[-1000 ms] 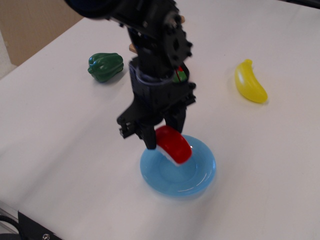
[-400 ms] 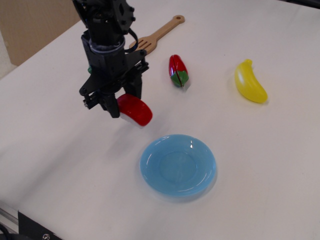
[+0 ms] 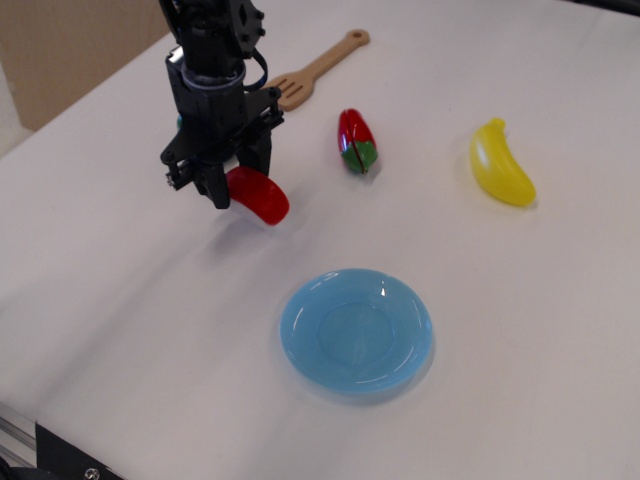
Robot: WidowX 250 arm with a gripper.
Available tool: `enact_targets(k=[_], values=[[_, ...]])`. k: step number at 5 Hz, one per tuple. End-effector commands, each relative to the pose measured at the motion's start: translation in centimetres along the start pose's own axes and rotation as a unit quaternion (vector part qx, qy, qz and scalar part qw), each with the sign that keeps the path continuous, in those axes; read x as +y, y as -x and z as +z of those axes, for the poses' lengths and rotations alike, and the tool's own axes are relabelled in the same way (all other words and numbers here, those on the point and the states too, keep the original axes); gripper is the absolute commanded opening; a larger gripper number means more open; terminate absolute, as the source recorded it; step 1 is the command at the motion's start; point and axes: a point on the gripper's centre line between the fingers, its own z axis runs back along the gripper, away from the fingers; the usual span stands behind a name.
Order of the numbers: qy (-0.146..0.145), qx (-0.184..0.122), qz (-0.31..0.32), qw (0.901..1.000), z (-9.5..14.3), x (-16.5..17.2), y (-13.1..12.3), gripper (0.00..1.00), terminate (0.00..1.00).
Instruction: Take sushi off plate
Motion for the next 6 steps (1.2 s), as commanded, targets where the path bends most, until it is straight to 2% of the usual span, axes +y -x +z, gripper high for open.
enact_targets(k=[1,2,3,4,5,6], values=[[0.010,-0.006,0.001,0.9999,1.0,-2.2,-1.7,1.00,0.00],[0.014,-0.001,-0.017,0.9998,1.5,-2.1,-1.6,1.00,0.00],[0.033,-0.003,-0.022,0.9992,3.3,-1.8,-1.6,1.00,0.00],[0.071,-0.008,-0.041,0.9966,6.4,-1.2,-1.6,1.00,0.00],[0.083,-0.015,-0.118,0.9894,8.6,-0.2,-1.4,1.00,0.00],[0.083,-0.015,-0.118,0.9894,8.6,-0.2,-1.4,1.00,0.00]])
